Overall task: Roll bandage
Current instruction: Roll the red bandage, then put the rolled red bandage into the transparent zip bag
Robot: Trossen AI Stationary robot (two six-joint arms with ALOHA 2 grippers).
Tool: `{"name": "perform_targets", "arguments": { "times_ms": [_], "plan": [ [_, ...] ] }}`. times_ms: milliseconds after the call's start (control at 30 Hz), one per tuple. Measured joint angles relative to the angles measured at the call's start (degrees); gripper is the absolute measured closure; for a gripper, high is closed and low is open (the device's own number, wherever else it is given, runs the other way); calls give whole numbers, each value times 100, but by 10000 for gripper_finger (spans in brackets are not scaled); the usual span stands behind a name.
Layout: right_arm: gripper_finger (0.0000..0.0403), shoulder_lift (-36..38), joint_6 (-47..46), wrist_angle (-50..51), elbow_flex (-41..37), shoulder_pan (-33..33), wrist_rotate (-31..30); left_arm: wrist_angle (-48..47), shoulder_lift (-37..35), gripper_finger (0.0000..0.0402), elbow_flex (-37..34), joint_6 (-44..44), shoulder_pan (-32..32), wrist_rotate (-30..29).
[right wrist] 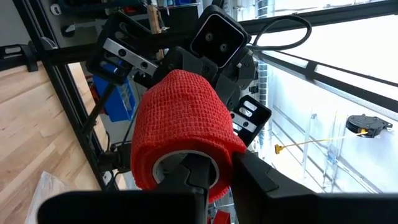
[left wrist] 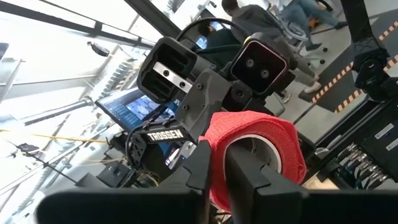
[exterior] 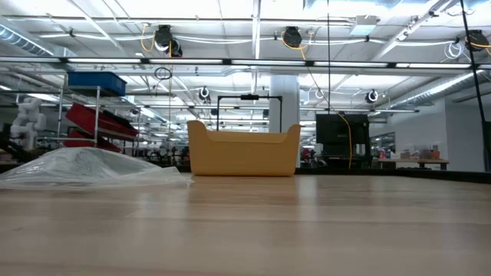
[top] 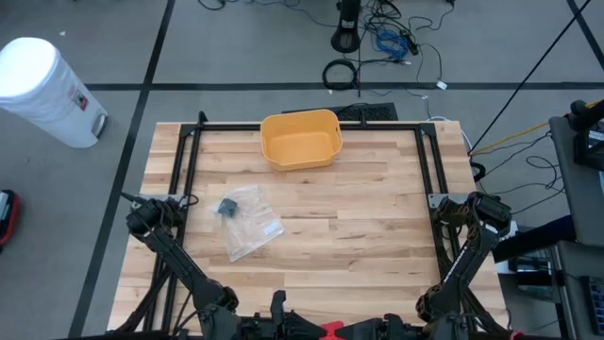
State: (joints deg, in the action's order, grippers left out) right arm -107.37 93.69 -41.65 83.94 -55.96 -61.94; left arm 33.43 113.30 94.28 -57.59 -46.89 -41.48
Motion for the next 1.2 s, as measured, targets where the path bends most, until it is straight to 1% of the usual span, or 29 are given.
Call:
{"name": "perform_targets", "arguments": {
  "times_ms": [133,300,367,433,567,633,733,800,867,900,933,1067,1167,1200],
  "plan": [
    [369,0,44,14,0,11,-75,-3,0,324,0,-20,-59,-238],
    [369,-4,95,20,0,25,-236,111,0,264,0,-429,-281,-990],
    [369,-4,161,20,-1,23,-326,180,0,248,0,-445,-381,-1214],
    [369,-4,191,17,-4,22,-414,235,0,236,0,-449,-473,-1308],
    [369,-4,257,0,-4,20,-460,236,2,229,2,-651,-616,-1446],
    [369,-4,436,-9,-4,17,-696,389,9,229,2,-793,-679,-1730],
    [369,6,498,-15,-4,-16,-819,778,7,229,2,-932,-746,-2494],
    [369,48,514,-11,-4,-69,-817,852,-24,229,2,-869,-755,-3184],
    [369,124,510,-19,-4,-155,-815,768,-78,229,-1,-649,-677,-4006],
    [369,175,484,-22,-4,-228,-817,694,-130,229,-36,-407,-618,-4149],
    [369,230,450,-20,-4,-301,-819,631,-167,229,-81,-220,-576,-4223],
    [369,473,211,-28,-4,-654,-863,581,-168,229,-234,-21,-389,-4432],
    [369,655,-42,-55,-4,-980,-867,399,-168,229,-393,412,-181,-4380],
    [369,693,-126,-59,-4,-1086,-867,292,-173,229,-467,677,-98,-4245]
  ]
}}
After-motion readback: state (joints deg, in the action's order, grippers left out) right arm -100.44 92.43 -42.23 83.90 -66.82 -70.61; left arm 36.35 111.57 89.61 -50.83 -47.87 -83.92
